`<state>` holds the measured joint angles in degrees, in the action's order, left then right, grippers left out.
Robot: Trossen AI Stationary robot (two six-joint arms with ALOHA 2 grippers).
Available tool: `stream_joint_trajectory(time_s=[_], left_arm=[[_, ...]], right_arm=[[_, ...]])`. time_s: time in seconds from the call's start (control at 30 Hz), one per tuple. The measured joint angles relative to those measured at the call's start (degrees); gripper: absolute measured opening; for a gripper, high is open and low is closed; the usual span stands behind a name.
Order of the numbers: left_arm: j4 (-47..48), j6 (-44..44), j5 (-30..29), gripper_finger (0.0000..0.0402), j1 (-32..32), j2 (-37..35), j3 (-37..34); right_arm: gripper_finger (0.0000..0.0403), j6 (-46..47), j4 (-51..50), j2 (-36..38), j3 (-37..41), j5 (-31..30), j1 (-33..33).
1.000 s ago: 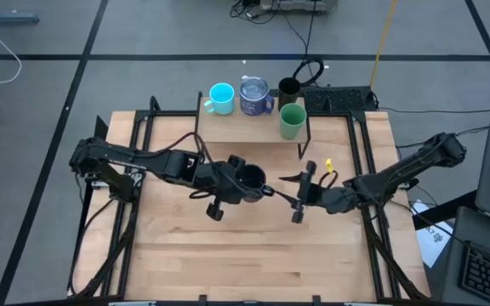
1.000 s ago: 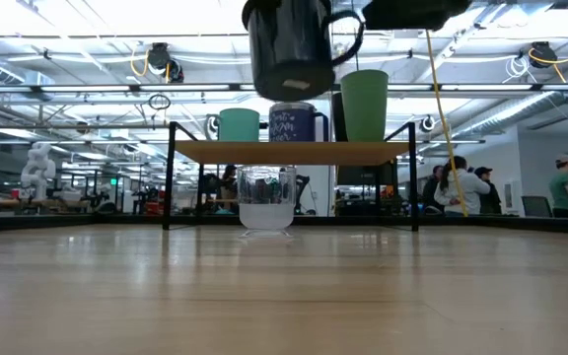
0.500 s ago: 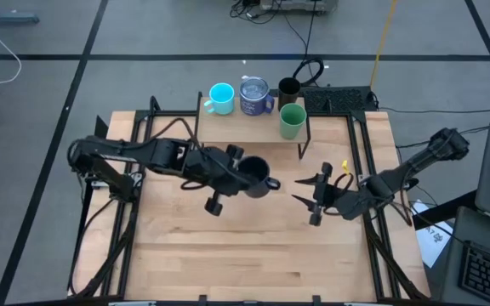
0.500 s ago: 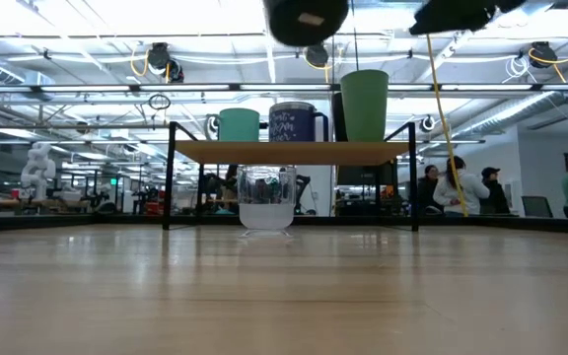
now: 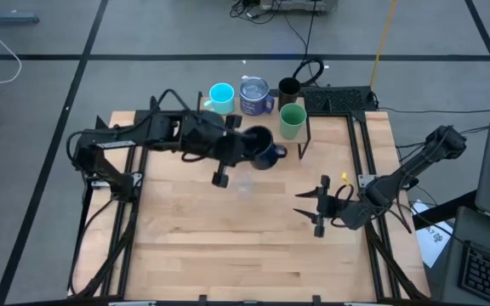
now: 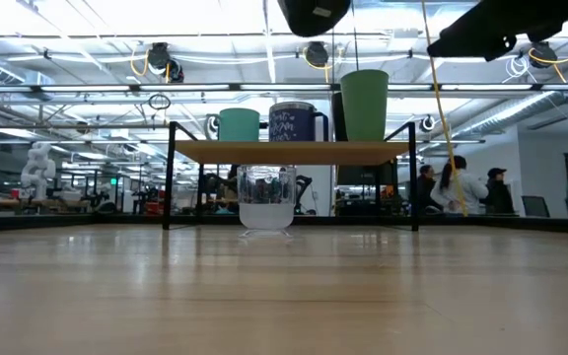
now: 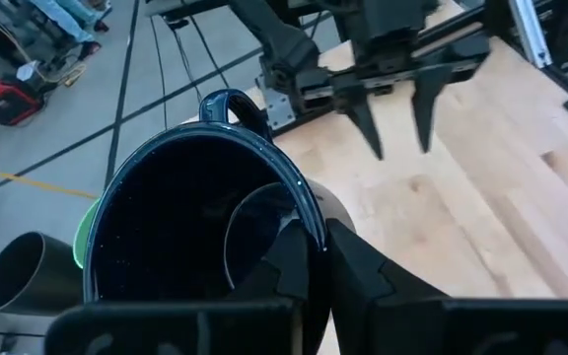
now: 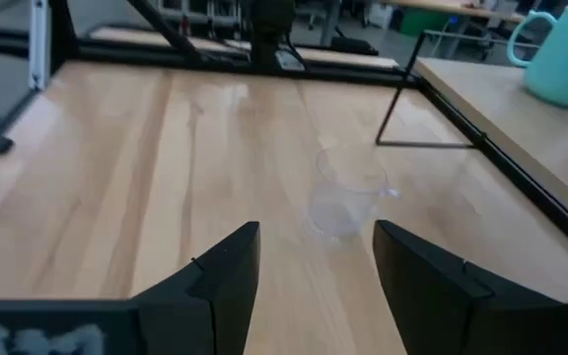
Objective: Stack small to large cups/mugs on shelf
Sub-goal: Put the dark blue mug on the shelf aligned with the other blue mug
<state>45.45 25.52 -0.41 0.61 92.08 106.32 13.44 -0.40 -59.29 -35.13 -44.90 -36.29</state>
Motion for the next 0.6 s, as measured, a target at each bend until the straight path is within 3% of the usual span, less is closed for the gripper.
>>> stream_joint_trajectory(time_s=[0.27, 0.6], left_arm=[[-0.26, 2.9, 2.3, 0.0016, 5.98, 2.84, -0.17], [1.16, 2.23, 2.5, 0.0016, 11.7, 5.29, -0.15]], right_arm=[[0.0189, -7.49, 12.65, 0.0, 5.4, 0.05, -0.2], [0.0189, -11.35, 13.06, 0.0, 5.84, 0.02, -0.2]])
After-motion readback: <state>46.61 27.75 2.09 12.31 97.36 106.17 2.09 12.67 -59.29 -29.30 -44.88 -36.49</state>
